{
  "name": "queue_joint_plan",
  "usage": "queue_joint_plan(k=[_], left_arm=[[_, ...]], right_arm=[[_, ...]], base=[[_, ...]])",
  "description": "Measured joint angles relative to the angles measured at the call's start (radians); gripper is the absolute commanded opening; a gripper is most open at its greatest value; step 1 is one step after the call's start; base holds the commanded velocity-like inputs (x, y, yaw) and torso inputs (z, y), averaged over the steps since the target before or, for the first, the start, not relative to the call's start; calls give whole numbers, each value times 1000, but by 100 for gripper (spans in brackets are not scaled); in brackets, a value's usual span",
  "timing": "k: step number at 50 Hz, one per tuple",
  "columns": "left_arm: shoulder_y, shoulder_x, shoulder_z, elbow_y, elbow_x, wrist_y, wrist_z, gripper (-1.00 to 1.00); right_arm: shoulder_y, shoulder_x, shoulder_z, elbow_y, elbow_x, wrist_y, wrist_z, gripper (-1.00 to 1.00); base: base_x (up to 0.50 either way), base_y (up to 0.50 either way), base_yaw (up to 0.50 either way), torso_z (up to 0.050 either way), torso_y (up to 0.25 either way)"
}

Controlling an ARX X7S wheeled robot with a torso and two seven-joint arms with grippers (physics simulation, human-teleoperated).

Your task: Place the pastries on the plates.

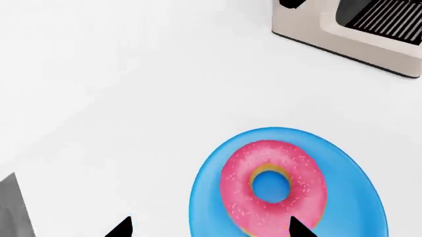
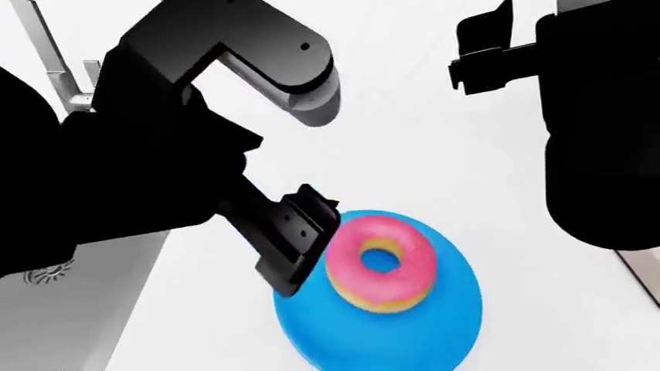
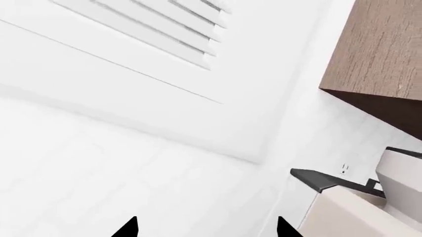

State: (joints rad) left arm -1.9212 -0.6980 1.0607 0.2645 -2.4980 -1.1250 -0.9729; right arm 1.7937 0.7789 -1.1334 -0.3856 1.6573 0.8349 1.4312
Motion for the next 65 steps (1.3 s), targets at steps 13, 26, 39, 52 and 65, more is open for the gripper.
queue_joint_plan(k=[13,26,39,52,65], left_arm=[[23,-116,-51,38,33,53,-20,100],[62,-210,-125,57,144,173,-44,100],[113,-289,-214,50,308,361,-99,100],[114,-345,-238,35,481,413,-144,100],[118,-363,-242,36,573,415,-114,100]], right_arm=[[-7,-1,9,-10,-7,-18,-2,100],[-16,7,23,-32,-5,-38,-8,100],[-49,16,35,-68,-24,-77,-29,100],[-89,-5,38,-116,-95,-124,-105,100],[-101,-36,34,-119,-142,-141,-148,100]], base=[[-500,0,0,0,0],[-500,0,0,0,0],[-490,117,0,0,0],[-81,496,0,0,0],[0,500,0,0,0]])
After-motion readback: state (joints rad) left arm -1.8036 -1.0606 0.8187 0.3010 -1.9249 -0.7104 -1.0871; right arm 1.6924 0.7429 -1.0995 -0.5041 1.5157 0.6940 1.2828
